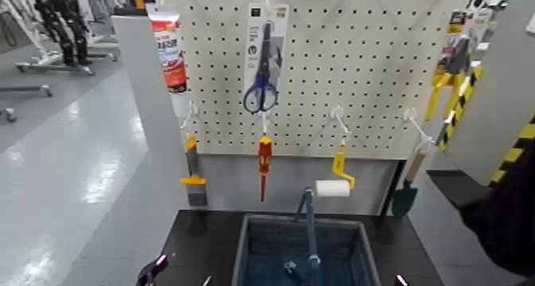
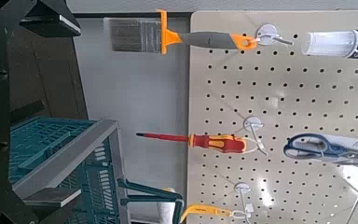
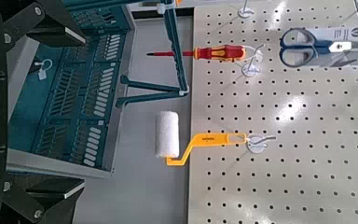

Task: Put the yellow pliers into the crate.

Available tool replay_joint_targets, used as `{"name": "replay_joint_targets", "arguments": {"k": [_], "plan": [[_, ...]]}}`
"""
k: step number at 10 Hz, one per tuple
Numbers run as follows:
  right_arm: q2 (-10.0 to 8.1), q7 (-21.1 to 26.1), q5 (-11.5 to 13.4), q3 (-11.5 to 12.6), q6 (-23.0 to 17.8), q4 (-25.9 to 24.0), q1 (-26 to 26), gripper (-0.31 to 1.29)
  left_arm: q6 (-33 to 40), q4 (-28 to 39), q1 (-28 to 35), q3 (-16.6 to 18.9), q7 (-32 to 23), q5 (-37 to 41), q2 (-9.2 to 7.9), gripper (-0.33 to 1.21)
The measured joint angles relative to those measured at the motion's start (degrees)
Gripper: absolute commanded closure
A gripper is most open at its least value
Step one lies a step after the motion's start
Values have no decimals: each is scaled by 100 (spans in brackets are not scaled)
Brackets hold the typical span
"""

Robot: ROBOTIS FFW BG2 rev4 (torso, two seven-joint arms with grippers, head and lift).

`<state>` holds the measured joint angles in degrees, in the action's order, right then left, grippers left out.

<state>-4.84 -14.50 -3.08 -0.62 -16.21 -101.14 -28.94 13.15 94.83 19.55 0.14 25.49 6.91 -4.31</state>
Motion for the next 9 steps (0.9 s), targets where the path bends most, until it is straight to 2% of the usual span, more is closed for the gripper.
{"name": "replay_joint_targets", "arguments": {"k": [4,6,9], "plan": [[-2,0,0,59,70,-59,11,22,55,-16,-4,-14,0,-13,-8,9],[53,-18,-104,249,204,-178,89,20,56,-18,-4,-14,0,-11,0,9],[28,-138,-153,580,885,-615,375,20,50,-27,-13,-24,0,-6,0,9]]}}
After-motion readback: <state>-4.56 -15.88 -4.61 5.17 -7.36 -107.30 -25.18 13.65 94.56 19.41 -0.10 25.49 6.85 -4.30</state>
